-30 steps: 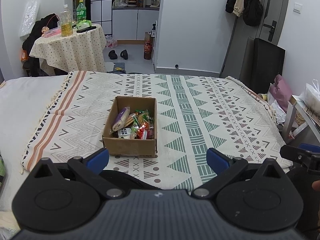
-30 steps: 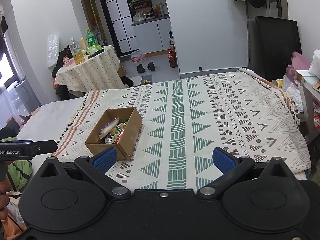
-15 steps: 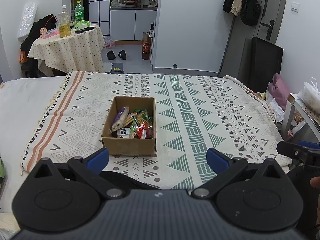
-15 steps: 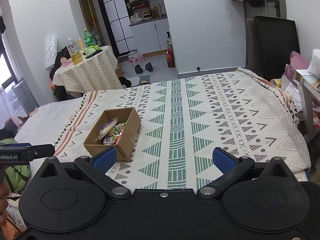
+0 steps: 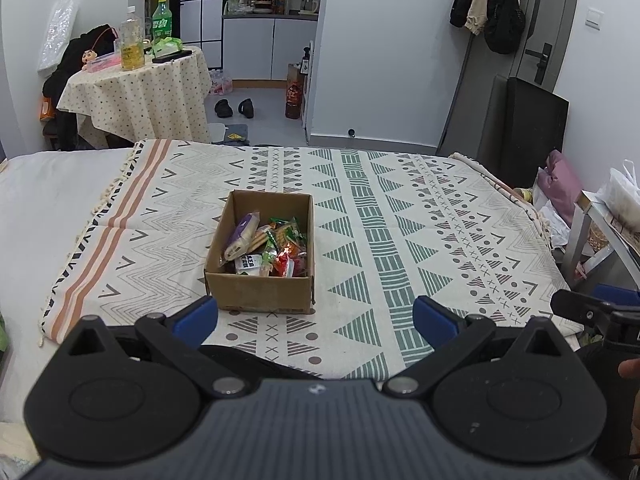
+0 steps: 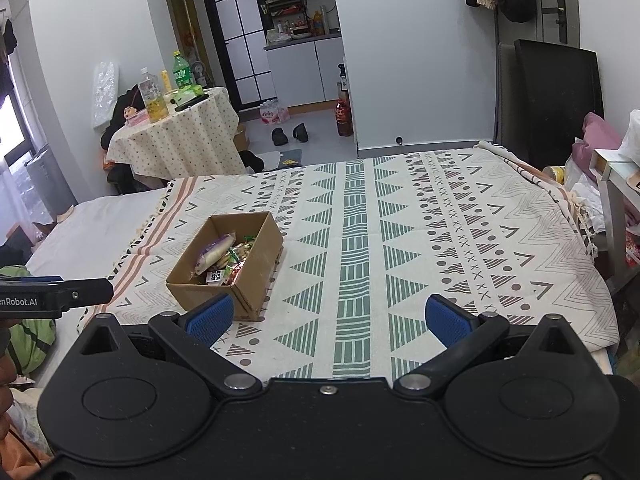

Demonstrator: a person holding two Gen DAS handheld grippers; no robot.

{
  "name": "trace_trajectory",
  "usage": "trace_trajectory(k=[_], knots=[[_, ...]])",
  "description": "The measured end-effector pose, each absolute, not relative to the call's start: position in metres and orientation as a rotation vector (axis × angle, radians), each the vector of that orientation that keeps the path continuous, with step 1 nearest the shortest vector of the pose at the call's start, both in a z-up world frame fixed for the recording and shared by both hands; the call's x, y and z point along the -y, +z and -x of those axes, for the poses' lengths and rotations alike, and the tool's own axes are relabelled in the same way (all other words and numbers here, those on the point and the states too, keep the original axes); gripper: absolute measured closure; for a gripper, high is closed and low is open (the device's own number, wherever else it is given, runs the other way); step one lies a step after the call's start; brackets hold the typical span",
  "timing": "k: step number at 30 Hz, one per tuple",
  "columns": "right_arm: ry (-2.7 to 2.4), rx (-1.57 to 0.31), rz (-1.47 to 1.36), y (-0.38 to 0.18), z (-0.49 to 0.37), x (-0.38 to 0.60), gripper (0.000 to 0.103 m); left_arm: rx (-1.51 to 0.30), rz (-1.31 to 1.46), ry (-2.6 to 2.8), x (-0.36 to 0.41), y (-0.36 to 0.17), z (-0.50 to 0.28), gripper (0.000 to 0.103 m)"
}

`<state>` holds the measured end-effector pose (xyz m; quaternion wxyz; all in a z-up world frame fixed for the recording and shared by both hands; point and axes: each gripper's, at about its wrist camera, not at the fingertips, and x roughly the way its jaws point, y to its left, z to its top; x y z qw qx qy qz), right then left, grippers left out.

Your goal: Organize snacks

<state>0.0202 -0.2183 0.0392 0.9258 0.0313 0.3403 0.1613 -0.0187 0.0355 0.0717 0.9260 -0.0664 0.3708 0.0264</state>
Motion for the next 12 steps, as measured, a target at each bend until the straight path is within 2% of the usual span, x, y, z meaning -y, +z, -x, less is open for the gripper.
trace_trajectory(k=[12], knots=[[0.330,-0.700,-0.066,0.0368,-0.0201,0.2212,0.000,-0.757,0.136,0.044,-0.0314,0.0687,0.0152,0.000]])
